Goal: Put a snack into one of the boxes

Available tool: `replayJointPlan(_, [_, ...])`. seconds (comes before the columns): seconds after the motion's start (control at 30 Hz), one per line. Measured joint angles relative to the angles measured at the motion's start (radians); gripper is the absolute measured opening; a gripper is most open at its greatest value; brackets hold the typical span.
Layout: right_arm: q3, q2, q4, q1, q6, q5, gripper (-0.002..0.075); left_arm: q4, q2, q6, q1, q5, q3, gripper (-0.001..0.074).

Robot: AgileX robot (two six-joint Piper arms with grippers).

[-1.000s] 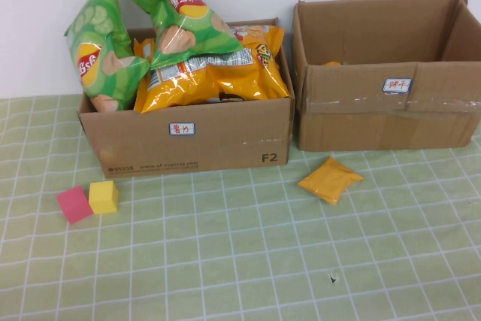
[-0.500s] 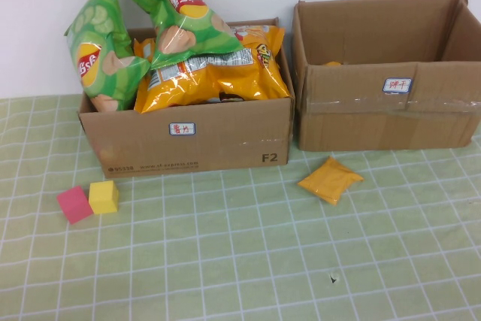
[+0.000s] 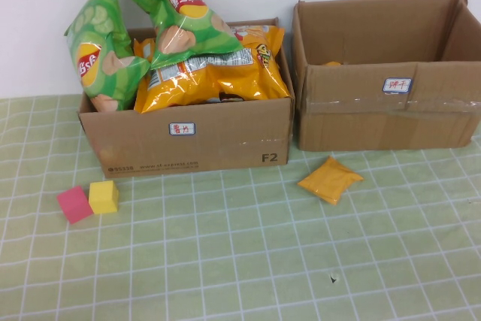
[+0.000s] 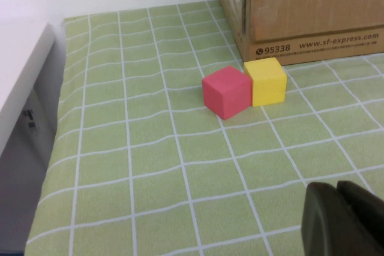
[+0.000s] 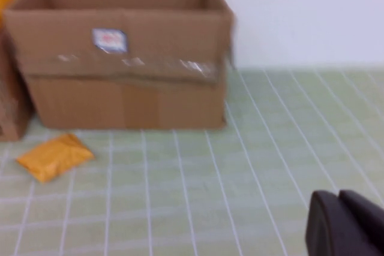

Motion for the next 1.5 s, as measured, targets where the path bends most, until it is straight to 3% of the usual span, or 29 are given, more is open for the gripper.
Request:
replayJointPlan(0.17, [0.163,-0.052,0.129,-0.101,-0.170,-0.281,-0.0002,0.000,0.000,-0.005,0.000,0.000,0.000,-0.0002])
replayJointPlan(0.3, [0.296,-0.064,0.166,-0.150,-0.193,-0.405,-0.0002,0.000,0.000,-0.005,0.000,0.000,0.000,-0.0002])
replayJointPlan(0.53, [0.404,-0.064,0.292,-0.169,-0.207,-0.358,-0.0002,0.000,0.000,-0.005,0.000,0.000,0.000,-0.0002])
replayJointPlan(1.5, [0.398,-0.065,0.331,-0.169,-0.279,-0.319,-0.0002,0.000,0.000,-0.005,0.000,0.000,0.000,-0.0002])
